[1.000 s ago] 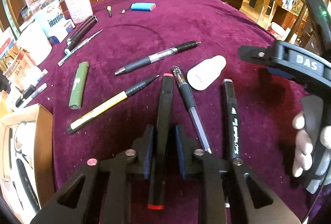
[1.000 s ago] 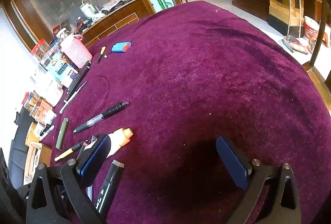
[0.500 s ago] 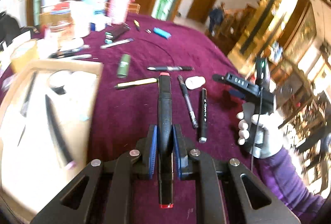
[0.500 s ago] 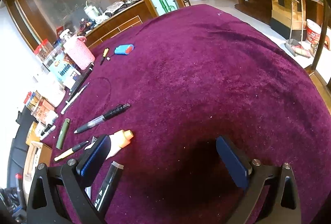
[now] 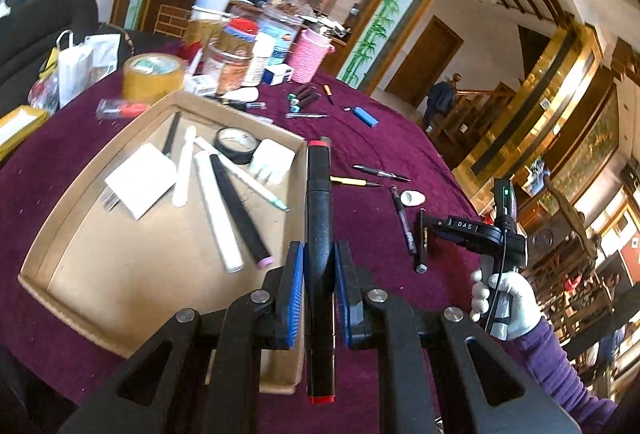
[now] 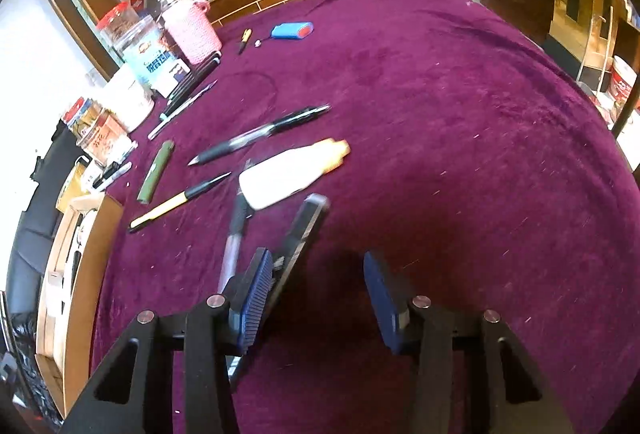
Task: Organize rigid objects
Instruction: 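Grasp the red-tipped black marker with the left tool while the right tool grasps another black marker, then lower both black markers into the tray and open both tools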
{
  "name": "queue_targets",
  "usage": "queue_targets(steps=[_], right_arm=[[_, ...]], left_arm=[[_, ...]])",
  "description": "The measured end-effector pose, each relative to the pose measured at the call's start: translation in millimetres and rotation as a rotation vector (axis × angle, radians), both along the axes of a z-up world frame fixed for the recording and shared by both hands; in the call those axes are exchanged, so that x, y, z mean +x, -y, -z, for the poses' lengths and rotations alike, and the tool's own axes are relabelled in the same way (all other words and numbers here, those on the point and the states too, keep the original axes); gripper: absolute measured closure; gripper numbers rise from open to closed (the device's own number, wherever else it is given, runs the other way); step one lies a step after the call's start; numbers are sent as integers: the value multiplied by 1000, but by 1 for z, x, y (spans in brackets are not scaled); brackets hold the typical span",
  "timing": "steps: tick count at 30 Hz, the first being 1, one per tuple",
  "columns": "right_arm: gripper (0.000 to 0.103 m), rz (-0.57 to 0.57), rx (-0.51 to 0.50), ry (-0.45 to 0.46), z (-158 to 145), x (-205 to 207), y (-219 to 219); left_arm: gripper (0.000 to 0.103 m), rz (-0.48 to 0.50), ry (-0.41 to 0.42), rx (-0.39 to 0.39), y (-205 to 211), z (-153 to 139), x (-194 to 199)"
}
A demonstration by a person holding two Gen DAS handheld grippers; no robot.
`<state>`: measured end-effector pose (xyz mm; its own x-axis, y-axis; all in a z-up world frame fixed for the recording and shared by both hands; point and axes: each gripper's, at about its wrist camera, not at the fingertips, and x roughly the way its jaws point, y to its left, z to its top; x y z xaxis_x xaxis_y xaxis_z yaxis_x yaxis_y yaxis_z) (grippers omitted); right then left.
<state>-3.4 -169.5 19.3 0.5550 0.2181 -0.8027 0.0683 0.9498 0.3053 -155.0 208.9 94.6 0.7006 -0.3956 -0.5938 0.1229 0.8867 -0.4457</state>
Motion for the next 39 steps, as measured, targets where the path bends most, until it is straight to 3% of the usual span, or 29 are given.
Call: queue_targets(steps=[4,7,9,11,14,19,24,34,36,39], right_arm=[[53,23,-121,-12,1,1,-26],[68,24,-281,-8,3,-1,-50],[88,0,-331,24,3,-3,-61],[88,-4,-315,44,3,-7,-63],[88,18,-212,64,-2,-12,-51],[88,5,-98,126,-27,-32,-44],[88,-106,-22,169,-54,-45,-74],[87,-299,83,153,-68,-49,-149],[87,-326,79,149,-69,-50,-162],[87,-381,70,138,-69,-49,-188]], left_arm=[[88,-49,-14,11,-18,10,-7],[88,-79,-29,-1,-33,16,-10],[88,-94,-32,-5,-39,17,-11],[88,-110,-35,-9,-47,19,-12],[88,-137,-46,-2,-58,21,-13],[88,-194,-112,4,-76,33,-4],[88,-173,-194,-20,-75,46,13],[88,-202,-320,18,-72,63,64],[86,-223,-330,18,-73,66,71],[69,-229,-319,-7,-72,65,72]])
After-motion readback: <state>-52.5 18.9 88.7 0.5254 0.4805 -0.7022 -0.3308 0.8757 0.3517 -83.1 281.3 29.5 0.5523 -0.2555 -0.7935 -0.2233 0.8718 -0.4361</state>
